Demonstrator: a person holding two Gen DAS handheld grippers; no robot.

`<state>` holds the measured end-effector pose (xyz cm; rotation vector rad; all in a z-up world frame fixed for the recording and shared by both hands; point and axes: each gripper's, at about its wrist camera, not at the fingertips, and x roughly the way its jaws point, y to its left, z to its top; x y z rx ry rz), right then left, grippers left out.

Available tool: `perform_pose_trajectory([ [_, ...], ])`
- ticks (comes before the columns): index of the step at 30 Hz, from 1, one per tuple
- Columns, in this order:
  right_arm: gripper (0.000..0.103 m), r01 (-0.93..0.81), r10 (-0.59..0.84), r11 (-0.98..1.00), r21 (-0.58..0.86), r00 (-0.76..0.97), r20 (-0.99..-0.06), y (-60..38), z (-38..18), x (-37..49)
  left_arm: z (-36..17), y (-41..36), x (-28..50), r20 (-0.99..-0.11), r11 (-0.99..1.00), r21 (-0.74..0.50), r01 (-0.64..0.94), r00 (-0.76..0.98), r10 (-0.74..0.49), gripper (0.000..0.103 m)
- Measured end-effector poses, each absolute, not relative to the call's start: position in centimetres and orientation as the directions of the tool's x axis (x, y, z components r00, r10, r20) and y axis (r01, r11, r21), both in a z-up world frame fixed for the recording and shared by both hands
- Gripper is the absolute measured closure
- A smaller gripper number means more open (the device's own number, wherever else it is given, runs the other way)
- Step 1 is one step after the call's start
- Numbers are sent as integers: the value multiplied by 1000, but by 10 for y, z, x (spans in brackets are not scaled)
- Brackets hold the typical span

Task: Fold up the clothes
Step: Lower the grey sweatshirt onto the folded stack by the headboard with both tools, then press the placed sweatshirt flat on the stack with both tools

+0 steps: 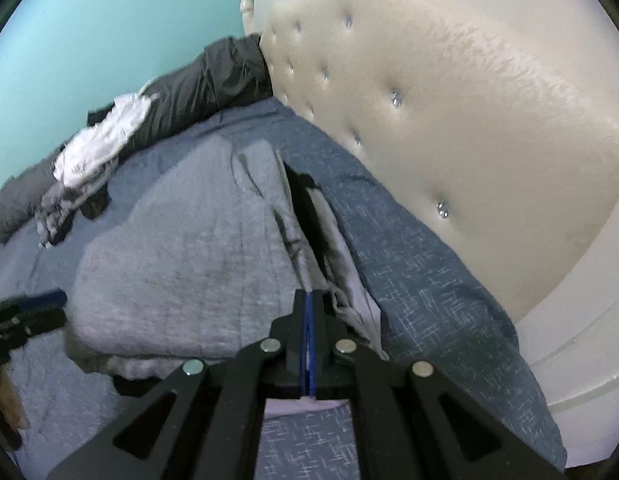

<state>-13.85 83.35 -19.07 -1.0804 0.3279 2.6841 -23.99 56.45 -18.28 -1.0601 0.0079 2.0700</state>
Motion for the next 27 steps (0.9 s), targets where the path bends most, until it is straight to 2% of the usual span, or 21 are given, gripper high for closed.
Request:
perform_pose_trajectory([
  [14, 103, -241, 103, -965, 106, -717, -689, 788, -162, -129, -168, 514, -219, -683, -714, -336, -615, -363, 634, 53],
  [27, 103, -199, 39, -967, 159, -733, -679, 751, -152, -122, -161, 475, -206, -679, -729, -339, -595, -382, 627, 52],
])
